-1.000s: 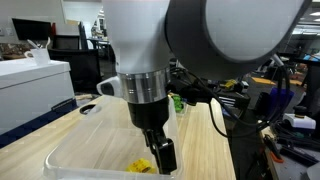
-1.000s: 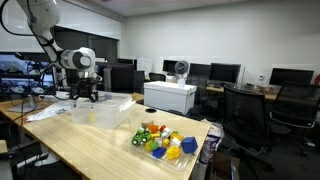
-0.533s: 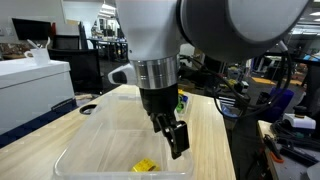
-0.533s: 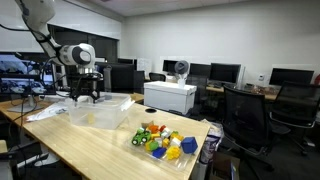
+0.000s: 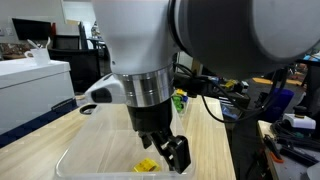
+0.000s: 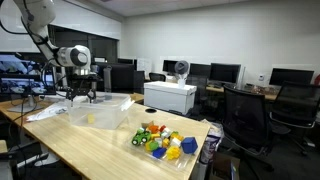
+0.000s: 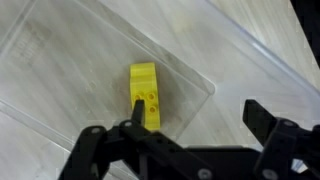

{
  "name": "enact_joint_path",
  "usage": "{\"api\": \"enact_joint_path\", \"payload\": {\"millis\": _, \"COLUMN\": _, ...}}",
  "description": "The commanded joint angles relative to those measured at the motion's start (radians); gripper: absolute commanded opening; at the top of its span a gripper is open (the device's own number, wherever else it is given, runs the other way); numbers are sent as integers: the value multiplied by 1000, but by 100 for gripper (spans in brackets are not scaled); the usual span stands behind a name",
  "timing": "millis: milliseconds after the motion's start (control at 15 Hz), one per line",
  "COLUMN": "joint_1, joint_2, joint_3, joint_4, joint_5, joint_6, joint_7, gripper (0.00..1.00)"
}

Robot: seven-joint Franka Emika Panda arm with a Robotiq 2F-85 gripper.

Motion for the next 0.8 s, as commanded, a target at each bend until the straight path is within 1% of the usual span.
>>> {"api": "enact_joint_path", "payload": {"millis": 0, "joint_1": 4, "joint_2": 73, "joint_3": 6, "joint_4": 80, "joint_5": -58, "joint_6": -9, "joint_7": -72, "gripper": 100}}
{"api": "enact_joint_path", "payload": {"millis": 133, "joint_1": 2, "joint_2": 122, "joint_3": 0, "joint_4": 126, "joint_5": -67, "joint_6": 6, "joint_7": -93, "gripper": 100}}
{"api": "enact_joint_path", "payload": {"millis": 333, "joint_1": -13, "joint_2": 166, "joint_3": -5, "joint_4": 151, "joint_5": -54, "joint_6": 13, "joint_7": -138, "gripper": 100}}
{"api": "enact_joint_path", "payload": {"millis": 533, "joint_1": -22, "joint_2": 176, "joint_3": -2, "joint_4": 147, "joint_5": -34, "joint_6": 3, "joint_7": -165, "gripper": 100}}
{"api": "enact_joint_path", "payload": {"millis": 600, "joint_1": -26, "joint_2": 174, "joint_3": -10, "joint_4": 140, "joint_5": -36, "joint_6": -1, "joint_7": -158, "gripper": 100}}
{"api": "enact_joint_path", "payload": {"millis": 667, "joint_1": -53, "joint_2": 143, "joint_3": -31, "joint_4": 125, "joint_5": -31, "joint_6": 1, "joint_7": -136, "gripper": 100}}
{"api": "enact_joint_path", "payload": {"millis": 733, "joint_1": -57, "joint_2": 138, "joint_3": -34, "joint_4": 124, "joint_5": -28, "joint_6": 7, "joint_7": -133, "gripper": 100}}
